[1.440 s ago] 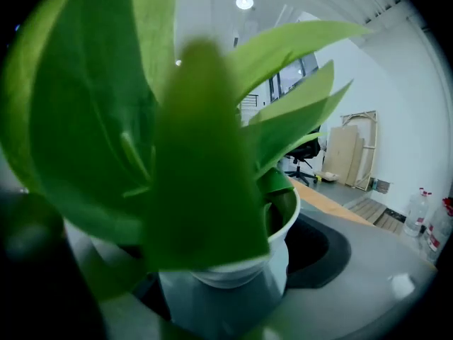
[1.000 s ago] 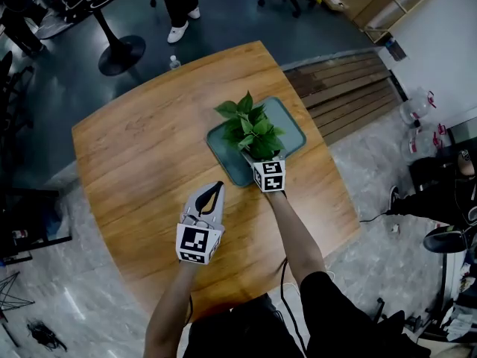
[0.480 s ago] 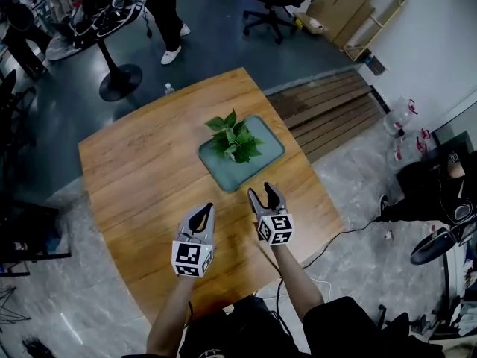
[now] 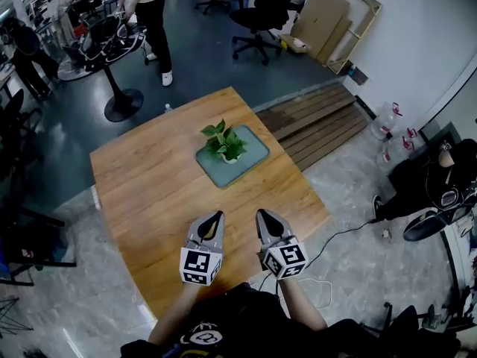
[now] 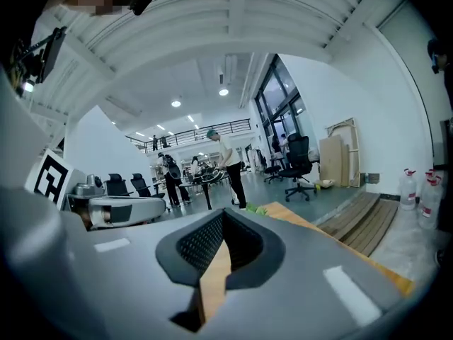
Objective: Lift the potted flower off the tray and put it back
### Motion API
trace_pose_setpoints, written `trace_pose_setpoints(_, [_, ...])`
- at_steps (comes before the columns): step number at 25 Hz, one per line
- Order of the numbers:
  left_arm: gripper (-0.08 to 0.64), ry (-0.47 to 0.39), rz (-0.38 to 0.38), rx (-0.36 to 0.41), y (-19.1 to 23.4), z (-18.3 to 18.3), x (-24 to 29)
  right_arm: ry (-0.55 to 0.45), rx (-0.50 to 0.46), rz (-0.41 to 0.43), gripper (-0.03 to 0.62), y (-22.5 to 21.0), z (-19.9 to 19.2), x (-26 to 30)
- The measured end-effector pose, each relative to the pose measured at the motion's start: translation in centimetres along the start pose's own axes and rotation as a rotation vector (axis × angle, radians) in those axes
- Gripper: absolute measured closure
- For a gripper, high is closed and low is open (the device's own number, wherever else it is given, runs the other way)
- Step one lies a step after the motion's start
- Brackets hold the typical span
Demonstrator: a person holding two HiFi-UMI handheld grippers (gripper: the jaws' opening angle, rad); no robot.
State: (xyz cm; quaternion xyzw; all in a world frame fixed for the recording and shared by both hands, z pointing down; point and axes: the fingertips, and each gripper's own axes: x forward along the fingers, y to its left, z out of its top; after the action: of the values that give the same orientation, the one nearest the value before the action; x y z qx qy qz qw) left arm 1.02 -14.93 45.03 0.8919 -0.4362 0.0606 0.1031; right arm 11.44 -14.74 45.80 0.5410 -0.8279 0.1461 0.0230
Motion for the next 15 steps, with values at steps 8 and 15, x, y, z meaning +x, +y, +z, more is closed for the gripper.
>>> trace_pose_setpoints(8, [0.562,-0.016,-0.007,0.005,-1.0,0.7,-2.3,-0.033,-0.023,0.040,0.591,2.9,0.9,-1.3])
trace_pose_setpoints(15, [0.563,-0.018,0.025,-0.001,0.0,0.7,-3.1,-0.025,-0.022,0.042,0.591,3.2,0.6,-1.4])
